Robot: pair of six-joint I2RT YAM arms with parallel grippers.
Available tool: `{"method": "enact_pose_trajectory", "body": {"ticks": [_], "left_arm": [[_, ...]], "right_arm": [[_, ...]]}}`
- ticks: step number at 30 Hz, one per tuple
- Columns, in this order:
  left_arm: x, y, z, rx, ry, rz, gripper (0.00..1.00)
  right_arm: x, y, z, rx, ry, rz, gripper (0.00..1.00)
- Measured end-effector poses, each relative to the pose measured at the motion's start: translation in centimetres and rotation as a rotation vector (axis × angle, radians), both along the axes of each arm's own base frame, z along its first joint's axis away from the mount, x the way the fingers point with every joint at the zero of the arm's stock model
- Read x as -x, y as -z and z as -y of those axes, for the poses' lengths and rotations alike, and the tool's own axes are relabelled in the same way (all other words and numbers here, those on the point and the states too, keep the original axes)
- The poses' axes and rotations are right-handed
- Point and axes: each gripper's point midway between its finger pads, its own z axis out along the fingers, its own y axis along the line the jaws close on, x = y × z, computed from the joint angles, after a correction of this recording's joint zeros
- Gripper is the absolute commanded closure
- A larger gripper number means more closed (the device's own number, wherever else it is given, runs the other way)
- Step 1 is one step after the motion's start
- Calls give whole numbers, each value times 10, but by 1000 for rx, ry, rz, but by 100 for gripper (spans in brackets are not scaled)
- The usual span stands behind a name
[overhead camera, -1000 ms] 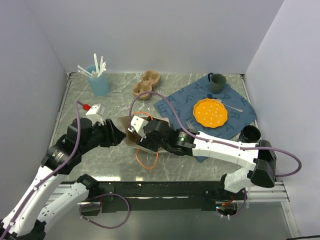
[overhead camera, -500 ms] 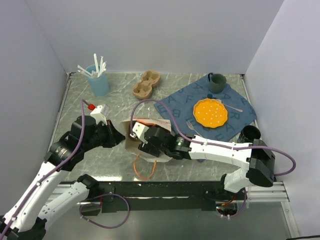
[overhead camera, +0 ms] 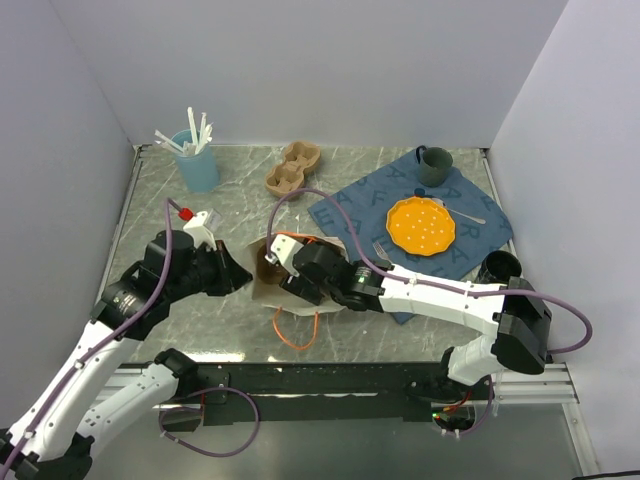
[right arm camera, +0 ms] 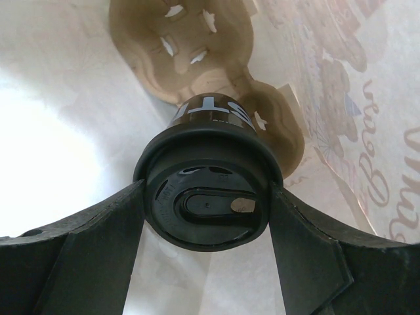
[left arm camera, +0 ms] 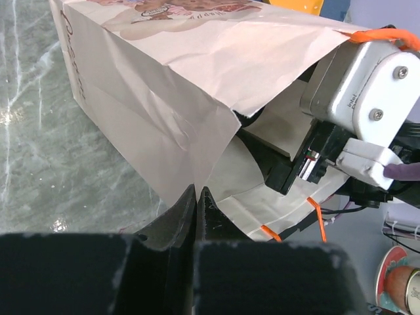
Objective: Pack the takeout coffee
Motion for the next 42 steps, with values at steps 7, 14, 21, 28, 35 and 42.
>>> {"method": "enact_pose_trajectory", "body": {"ticks": [7,14,21,28,35,42], "left_arm": [[-3,0,4,4,2,-18,94],[-7,2,6,-2,0,-27,99],[-22,-2,7,-37,15,55,99],[-35,-10,5,-89,65,236,99],[-29,13,5,-99,111,267,99],[-26,10,10,-76,140,287,99]], "right_arm": [[-3,-4,-10,-31,-33,15,49],[-10,-6,-19,-7,-116,61,48],[-19,-5,-9,91,-188,107,47],[-29,-3,13,246,-253,136,48],[-34,-3,19,350,-327,182,50],[-43,7,6,397,-398,215,50]]}}
